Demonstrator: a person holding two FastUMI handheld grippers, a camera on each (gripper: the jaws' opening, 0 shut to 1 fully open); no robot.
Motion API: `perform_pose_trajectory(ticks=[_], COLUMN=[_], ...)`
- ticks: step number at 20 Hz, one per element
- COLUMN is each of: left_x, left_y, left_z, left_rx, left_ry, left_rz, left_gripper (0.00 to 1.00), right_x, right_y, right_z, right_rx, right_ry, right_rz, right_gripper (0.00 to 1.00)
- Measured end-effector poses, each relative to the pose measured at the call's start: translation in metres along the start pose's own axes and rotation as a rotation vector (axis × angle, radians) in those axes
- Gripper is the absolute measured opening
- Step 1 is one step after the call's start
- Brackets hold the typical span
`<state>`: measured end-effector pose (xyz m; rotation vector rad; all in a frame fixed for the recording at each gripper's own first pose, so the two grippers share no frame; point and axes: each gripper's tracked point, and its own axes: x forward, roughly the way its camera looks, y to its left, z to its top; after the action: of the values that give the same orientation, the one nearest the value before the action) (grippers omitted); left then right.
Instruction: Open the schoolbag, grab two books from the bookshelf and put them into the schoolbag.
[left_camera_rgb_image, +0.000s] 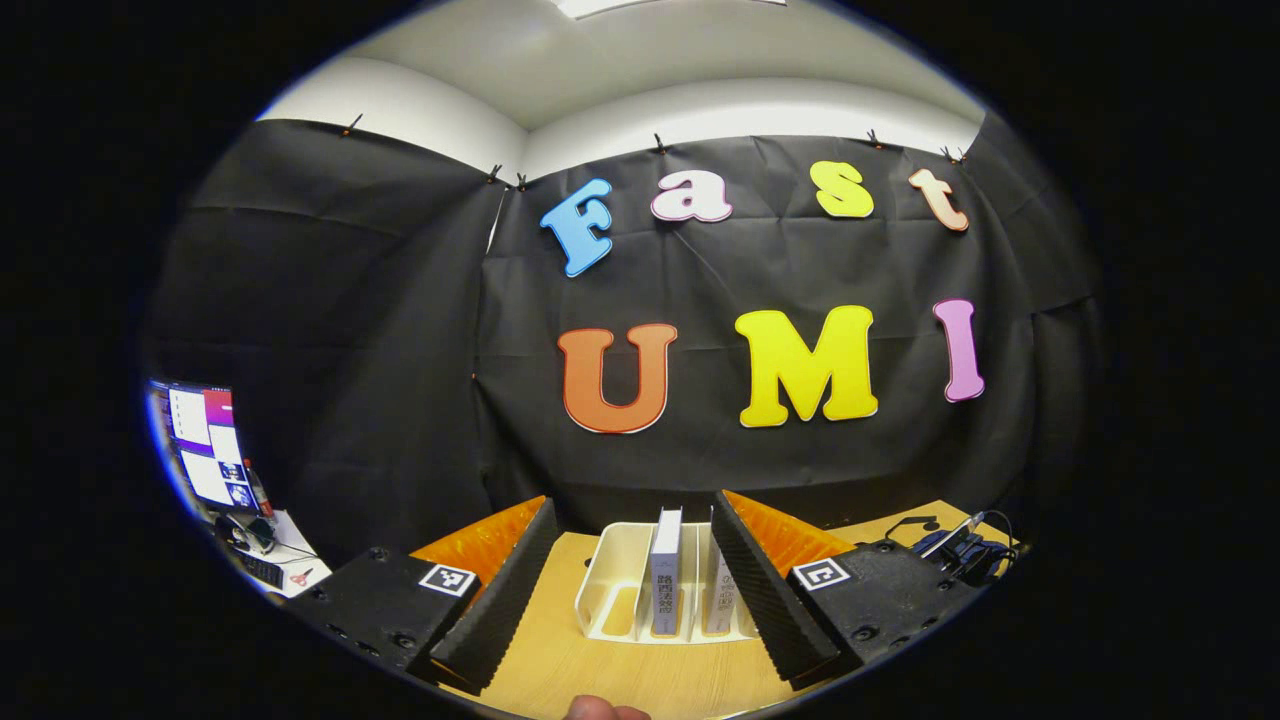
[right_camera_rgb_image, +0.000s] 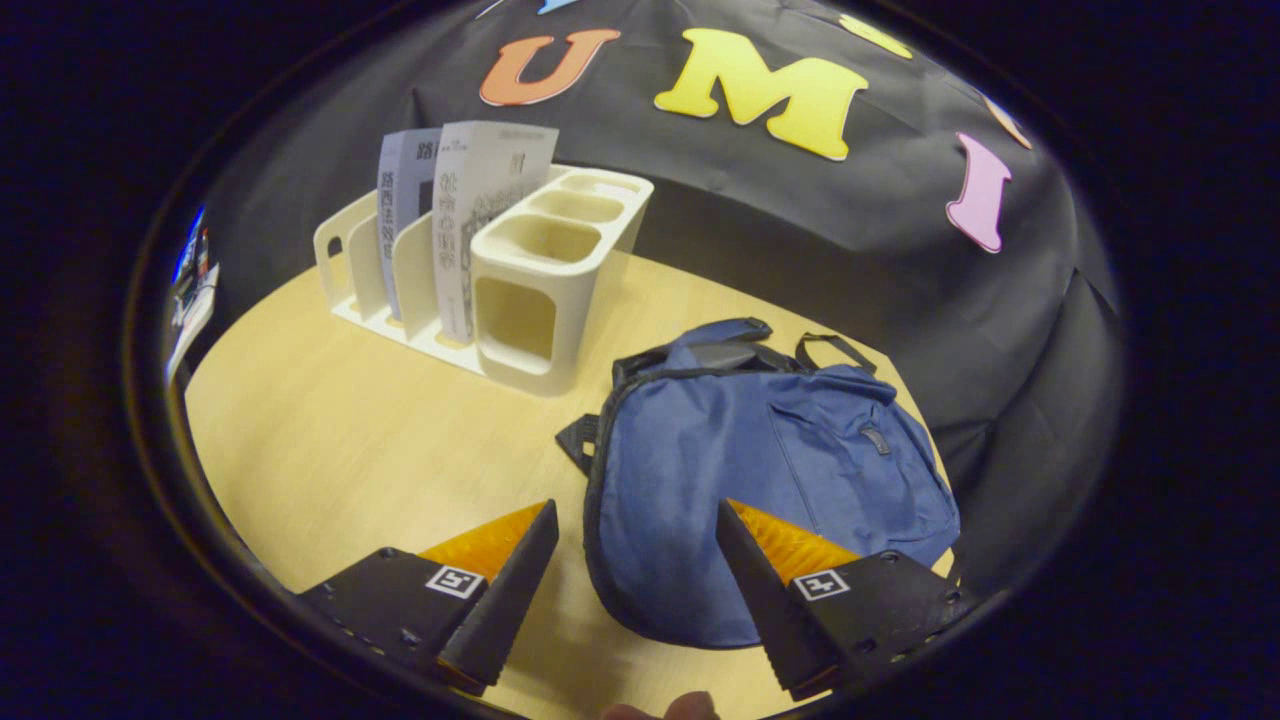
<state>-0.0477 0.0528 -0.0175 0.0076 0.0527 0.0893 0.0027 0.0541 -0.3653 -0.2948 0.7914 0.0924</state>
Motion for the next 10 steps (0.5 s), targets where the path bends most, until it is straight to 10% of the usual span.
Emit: perform_pose_trajectory(ticks=[10], left_x=[-0.001], left_y=[0.008], left_z=[-0.01], left_rx=[0.014], left_ry=[0.035], left_rz=[0.016], left_gripper=[0.99], right_x=[0.036], right_y=[-0.007], right_z=[-0.017], right_rx=[-0.006], right_ry=[0.077], right_rz=[-0.064], right_gripper=[0.88])
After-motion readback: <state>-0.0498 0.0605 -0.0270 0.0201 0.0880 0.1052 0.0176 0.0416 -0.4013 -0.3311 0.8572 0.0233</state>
